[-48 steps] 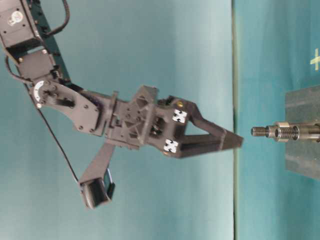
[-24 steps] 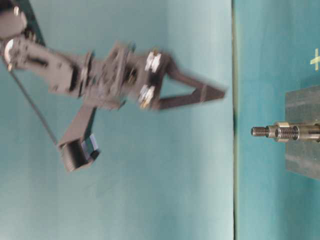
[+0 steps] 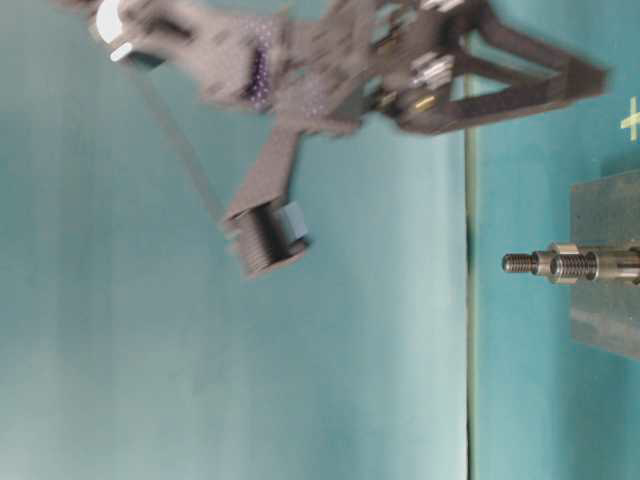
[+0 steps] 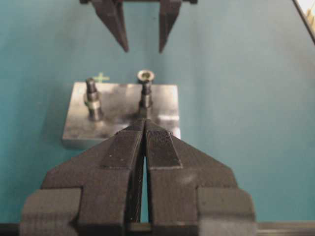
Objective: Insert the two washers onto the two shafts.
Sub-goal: 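Move the right gripper to the upper washer and grasp it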
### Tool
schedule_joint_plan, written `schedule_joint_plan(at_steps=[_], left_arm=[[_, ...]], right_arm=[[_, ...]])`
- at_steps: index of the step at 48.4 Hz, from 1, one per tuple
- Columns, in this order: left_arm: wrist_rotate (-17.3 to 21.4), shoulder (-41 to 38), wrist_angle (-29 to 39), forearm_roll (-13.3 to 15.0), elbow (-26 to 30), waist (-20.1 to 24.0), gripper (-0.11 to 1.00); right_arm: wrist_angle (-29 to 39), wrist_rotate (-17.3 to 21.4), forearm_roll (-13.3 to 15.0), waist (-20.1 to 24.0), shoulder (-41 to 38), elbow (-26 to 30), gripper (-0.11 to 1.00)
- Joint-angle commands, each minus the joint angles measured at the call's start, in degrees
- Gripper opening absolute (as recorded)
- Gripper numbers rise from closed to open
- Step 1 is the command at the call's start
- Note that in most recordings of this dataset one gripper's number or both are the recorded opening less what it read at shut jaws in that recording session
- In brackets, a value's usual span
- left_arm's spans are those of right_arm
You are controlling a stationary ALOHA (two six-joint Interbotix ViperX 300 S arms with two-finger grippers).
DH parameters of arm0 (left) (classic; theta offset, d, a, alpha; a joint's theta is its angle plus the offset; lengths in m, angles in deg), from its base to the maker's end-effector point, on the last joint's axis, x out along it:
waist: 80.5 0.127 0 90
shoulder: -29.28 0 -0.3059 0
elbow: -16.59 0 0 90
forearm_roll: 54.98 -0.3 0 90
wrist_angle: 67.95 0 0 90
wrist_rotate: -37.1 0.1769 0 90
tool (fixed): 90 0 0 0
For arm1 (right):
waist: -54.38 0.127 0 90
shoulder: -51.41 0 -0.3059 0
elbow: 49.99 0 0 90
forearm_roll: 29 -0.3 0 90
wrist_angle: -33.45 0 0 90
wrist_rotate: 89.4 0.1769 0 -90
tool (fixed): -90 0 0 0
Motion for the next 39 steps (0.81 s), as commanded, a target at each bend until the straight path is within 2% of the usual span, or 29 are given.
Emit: schedule_joint_plan(at_steps=[1, 30, 39], left_arm=[[0.0, -0.26, -0.26, -0.18, 0.7, 0.18, 0.0], [0.0, -0.26, -0.26, -0.18, 0.7, 0.09, 0.0], [0.0, -0.26, -0.35, -0.18, 0.7, 0.18, 0.0]], right_arm=[[-2.37, 0.53, -0.18, 0.35, 1.32, -0.44, 0.77], [-8.96, 0.97, -0.26, 1.93, -4.31, -1.05, 0.76], [-9.14, 1.41, -0.18, 1.93, -5.54, -1.23, 0.76]])
